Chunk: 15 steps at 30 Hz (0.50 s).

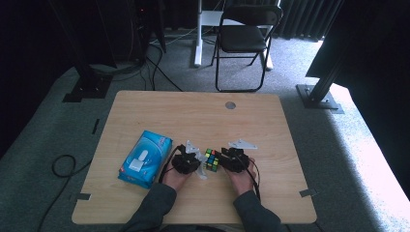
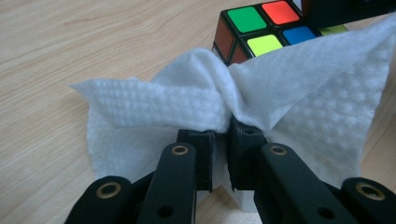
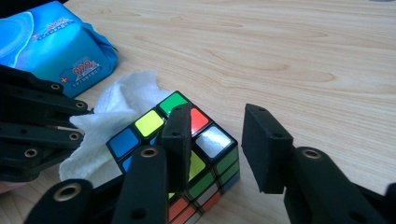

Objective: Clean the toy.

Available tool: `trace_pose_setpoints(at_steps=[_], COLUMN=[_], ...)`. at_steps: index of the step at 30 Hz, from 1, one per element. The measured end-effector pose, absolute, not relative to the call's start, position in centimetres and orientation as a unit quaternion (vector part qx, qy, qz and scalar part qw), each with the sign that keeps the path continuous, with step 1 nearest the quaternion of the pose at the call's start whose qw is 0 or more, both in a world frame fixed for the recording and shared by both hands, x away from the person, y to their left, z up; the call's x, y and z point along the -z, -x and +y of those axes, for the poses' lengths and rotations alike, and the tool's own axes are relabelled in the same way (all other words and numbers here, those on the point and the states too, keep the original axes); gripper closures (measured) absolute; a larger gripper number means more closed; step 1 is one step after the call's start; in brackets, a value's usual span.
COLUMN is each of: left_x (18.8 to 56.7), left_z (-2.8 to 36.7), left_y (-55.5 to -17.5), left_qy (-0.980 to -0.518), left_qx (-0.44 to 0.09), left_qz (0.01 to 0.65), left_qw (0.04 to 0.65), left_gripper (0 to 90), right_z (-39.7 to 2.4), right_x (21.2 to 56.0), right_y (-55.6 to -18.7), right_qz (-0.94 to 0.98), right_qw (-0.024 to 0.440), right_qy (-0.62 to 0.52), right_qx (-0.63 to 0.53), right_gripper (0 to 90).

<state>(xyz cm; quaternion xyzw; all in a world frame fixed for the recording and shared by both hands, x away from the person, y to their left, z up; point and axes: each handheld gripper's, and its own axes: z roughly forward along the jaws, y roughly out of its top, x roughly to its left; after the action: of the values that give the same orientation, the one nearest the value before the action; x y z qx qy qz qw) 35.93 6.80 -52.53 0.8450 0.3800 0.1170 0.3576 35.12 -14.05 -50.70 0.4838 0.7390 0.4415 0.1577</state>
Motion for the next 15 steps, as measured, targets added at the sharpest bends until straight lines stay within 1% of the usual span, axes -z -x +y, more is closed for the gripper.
trace_pose_setpoints(at_steps=[2, 6, 15], left_x=[52.59, 52.6, 52.56], left_z=[6.71, 6.52, 5.8], left_y=[-35.79, -35.57, -35.16], left_qy=[-0.846, -0.849, -0.854], left_qx=[-0.114, -0.115, -0.114], left_qz=[0.379, 0.374, 0.362], left_qw=[0.358, 0.355, 0.356], left_gripper=[81.6, 81.4, 81.3], right_z=[-14.16, -14.41, -14.52], right_x=[50.52, 50.1, 50.03], right_y=[-34.92, -34.39, -34.19], right_qz=[0.739, 0.74, 0.746], right_qw=[0.154, 0.15, 0.136], right_qy=[-0.487, -0.493, -0.497], right_qx=[-0.439, -0.433, -0.422], right_gripper=[58.9, 58.4, 62.5])
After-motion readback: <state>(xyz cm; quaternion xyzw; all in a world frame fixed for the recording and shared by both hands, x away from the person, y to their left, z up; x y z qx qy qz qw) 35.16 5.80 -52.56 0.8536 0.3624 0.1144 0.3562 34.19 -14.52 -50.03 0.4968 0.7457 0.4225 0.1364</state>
